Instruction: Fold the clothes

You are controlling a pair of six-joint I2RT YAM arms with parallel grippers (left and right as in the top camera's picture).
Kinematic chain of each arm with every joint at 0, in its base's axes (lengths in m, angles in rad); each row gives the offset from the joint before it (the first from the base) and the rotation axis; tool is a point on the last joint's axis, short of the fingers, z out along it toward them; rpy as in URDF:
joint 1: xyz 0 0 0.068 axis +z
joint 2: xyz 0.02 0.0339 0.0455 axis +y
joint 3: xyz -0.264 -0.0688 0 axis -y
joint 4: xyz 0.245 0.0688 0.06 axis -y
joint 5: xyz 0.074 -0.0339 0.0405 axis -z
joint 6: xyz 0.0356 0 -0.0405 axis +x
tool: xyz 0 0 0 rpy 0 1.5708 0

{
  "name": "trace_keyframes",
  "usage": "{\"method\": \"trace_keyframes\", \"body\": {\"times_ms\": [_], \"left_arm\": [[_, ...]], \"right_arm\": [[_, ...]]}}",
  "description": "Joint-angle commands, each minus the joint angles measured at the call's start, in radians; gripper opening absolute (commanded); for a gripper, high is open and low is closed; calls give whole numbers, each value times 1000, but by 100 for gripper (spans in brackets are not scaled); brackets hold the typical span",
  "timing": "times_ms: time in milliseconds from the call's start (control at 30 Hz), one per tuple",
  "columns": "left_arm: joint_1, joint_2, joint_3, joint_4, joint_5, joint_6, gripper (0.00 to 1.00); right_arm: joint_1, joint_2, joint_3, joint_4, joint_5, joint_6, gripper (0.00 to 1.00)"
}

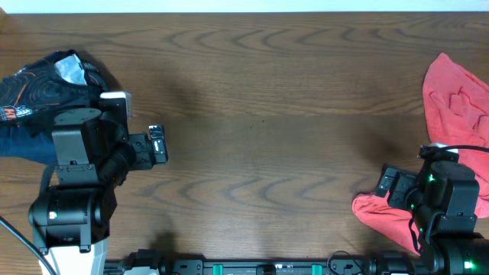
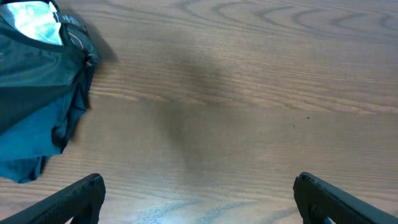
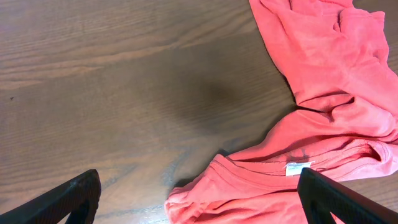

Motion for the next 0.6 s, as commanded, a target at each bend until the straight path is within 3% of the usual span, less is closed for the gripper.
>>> {"method": "trace_keyframes", "body": {"times_ms": [0,300,567], "left_arm": [[-1,1,-4,0,-16,-16,98],[-1,1,-4,0,-16,-16,98],[-1,1,-4,0,-16,-16,98]], "right_arm": [[17,-33,-6,-5,11,11,99],[16,-266,-56,15,14,-12,99],[8,-568,-424,412,-47,-83,99]]}}
